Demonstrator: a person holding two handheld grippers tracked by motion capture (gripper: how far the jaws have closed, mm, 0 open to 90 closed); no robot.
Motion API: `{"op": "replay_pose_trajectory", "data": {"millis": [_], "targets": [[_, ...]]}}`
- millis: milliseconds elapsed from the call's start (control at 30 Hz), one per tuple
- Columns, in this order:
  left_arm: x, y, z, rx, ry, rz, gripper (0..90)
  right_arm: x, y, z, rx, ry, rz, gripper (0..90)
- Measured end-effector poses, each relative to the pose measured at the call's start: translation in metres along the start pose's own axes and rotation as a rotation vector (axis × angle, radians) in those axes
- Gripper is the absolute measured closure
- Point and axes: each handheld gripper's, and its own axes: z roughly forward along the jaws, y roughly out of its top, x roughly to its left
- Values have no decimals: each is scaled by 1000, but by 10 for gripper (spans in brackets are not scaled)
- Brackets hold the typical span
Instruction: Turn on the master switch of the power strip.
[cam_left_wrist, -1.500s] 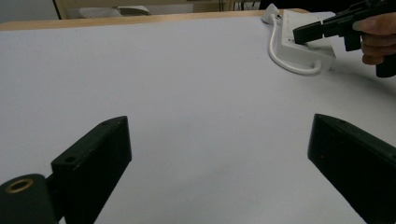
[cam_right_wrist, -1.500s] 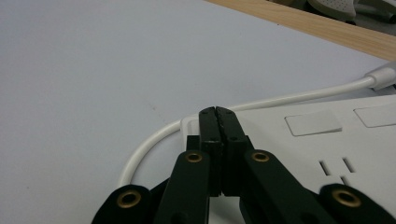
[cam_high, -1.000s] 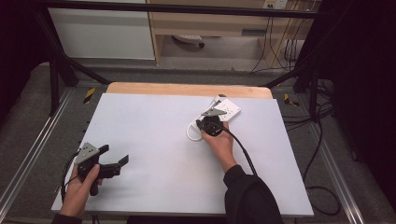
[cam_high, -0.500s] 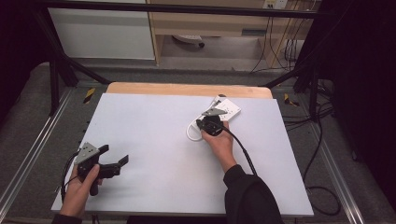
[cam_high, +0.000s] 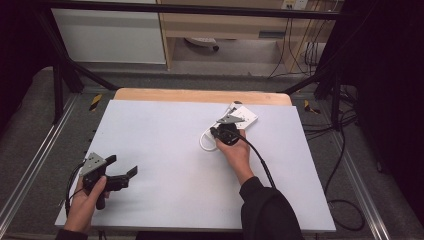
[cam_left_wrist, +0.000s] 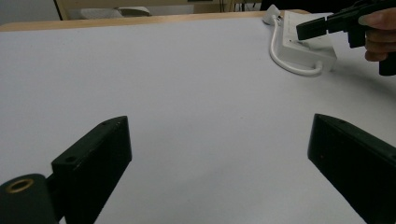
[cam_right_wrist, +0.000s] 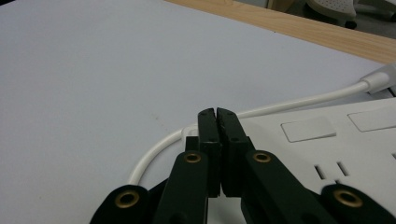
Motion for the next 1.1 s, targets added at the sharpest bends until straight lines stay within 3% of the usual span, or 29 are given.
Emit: {"op": "replay_pose_trajectory", "data": {"millis": [533,900,1100], "targets": [[0,0,0,-3,1,0,62,-3,8,-14,-36,10,17,874],[0,0,-1,2,2,-2,62,-5,15,-34,-54,25,60,737],[0,-1,-1,5,1,-2,62,-9,15,-48,-63,24,93,571]]}}
